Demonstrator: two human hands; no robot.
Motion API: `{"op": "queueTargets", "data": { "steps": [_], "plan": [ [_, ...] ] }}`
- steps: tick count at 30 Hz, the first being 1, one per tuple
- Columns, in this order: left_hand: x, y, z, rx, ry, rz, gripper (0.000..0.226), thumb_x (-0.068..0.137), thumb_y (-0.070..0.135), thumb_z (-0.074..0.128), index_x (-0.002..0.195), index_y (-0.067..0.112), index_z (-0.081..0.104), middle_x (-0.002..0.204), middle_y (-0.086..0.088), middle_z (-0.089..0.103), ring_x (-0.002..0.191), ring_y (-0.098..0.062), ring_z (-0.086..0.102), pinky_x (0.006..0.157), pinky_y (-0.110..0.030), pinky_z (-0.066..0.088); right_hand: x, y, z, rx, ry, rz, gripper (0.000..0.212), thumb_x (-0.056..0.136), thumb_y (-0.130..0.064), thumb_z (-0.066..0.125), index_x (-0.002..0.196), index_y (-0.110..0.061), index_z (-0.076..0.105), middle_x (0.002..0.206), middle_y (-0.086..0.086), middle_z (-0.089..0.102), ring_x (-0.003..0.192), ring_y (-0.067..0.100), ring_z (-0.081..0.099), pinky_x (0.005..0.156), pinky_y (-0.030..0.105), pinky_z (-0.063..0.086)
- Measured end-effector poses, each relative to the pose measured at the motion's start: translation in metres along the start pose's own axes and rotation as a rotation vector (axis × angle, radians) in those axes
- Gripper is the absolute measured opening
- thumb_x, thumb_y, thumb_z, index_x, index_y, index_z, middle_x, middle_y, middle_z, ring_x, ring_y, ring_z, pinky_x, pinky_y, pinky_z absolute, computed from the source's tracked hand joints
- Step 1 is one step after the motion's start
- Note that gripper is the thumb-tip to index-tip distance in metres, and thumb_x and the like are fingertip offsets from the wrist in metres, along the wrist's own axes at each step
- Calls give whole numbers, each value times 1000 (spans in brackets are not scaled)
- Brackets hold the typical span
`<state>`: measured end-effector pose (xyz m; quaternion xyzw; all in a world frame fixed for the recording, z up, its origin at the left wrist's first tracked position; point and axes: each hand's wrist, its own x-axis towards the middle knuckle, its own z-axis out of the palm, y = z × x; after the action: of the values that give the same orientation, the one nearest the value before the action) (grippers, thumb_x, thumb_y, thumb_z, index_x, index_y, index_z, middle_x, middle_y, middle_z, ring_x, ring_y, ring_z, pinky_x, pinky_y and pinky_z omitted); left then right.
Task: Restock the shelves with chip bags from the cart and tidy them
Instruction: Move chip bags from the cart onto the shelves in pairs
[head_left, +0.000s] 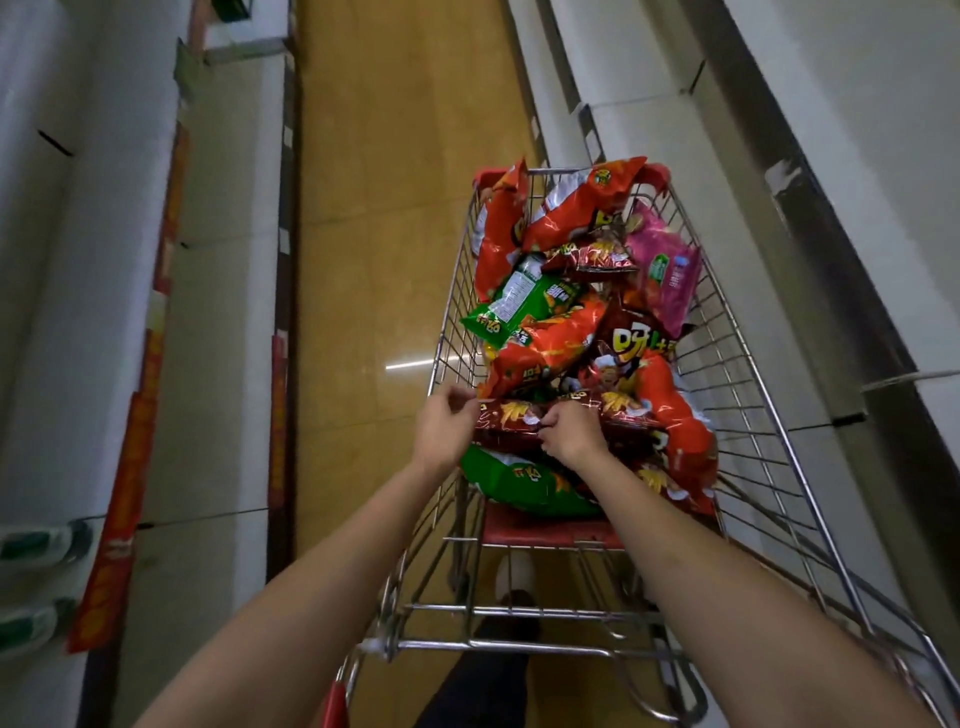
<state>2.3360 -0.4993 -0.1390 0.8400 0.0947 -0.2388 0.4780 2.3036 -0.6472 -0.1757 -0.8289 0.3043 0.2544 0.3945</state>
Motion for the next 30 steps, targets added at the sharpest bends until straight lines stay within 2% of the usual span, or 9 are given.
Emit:
{"op": "queueTargets", "data": {
  "steps": [2, 5, 7, 10, 13, 19, 24, 27, 30],
  "plan": [
    [2, 7, -1, 52, -7, 71, 7, 93, 10, 57, 100, 10, 56, 96, -1, 59, 97, -20, 58, 91, -38, 51, -4, -8, -9, 16, 10, -31, 14, 91, -2, 56, 89, 4, 68, 91, 23, 69, 86, 36, 68, 81, 46, 56],
    [2, 17, 0, 104, 49, 164, 34, 91, 23, 62, 121, 9, 51, 118, -1, 49, 111, -14, 49, 100, -35, 43, -12, -25, -33, 37, 5, -42, 21, 91, -3, 52, 88, 10, 69, 78, 21, 69, 70, 31, 68, 73, 41, 58],
    [1, 28, -1, 78, 97, 195, 51, 89, 33, 64, 131, 10, 44, 129, -3, 43, 121, -16, 44, 100, -30, 37, -19, -33, -51, 101, 28, -18, 19, 90, -4, 53, 84, 8, 67, 67, 16, 64, 55, 23, 62, 62, 35, 56],
    [-3, 43, -2, 8, 117, 221, 76, 82, 48, 69, 138, 11, 34, 138, -6, 31, 129, -22, 37, 106, -34, 34, -33, -46, -77, 391, 61, 33, 17, 87, -5, 55, 70, -5, 57, 57, 10, 56, 43, 17, 51, 46, 25, 47],
    [-12, 57, 2, -48, 185, 261, 101, 69, 66, 67, 141, 8, 27, 140, -6, 22, 133, -26, 32, 112, -41, 29, -50, -61, -102, 685, 105, 48, 19, 88, -2, 53, 70, -8, 51, 58, 8, 52, 45, 15, 48, 39, 21, 44],
    [-32, 72, 21, 27, -95, 337, 107, 68, 43, 83, 148, 15, 18, 143, -8, 22, 133, -23, 32, 115, -41, 29, -87, -81, -122, 994, 27, 28, 14, 88, 4, 47, 76, -1, 52, 64, 14, 60, 36, 7, 49, 31, 14, 30],
    [-33, 81, 20, 1, -91, 352, 126, 62, 45, 86, 153, 23, 2, 155, -9, 14, 144, -25, 16, 117, -47, 21, -102, -97, -134, 1119, -113, 48, 14, 88, 4, 41, 77, 0, 49, 66, 16, 59, 34, 7, 49, 30, 11, 26],
    [-27, 86, 7, -156, -176, 319, 133, 52, 64, 84, 153, 29, 4, 155, -3, 23, 142, -21, 27, 116, -43, 26, -101, -101, -148, 1115, -169, 58, 13, 88, 3, 37, 79, -5, 44, 62, 13, 54, 32, 5, 43, 29, 10, 24],
    [-22, 89, -9, -418, -273, 211, 136, 38, 86, 70, 147, 20, 24, 139, 0, 49, 121, -14, 53, 97, -34, 47, -95, -99, -165, 1082, -314, 57, 9, 68, 0, 37, 69, -9, 35, 46, 7, 48, 26, 4, 33, 24, 11, 17]
  ]
}}
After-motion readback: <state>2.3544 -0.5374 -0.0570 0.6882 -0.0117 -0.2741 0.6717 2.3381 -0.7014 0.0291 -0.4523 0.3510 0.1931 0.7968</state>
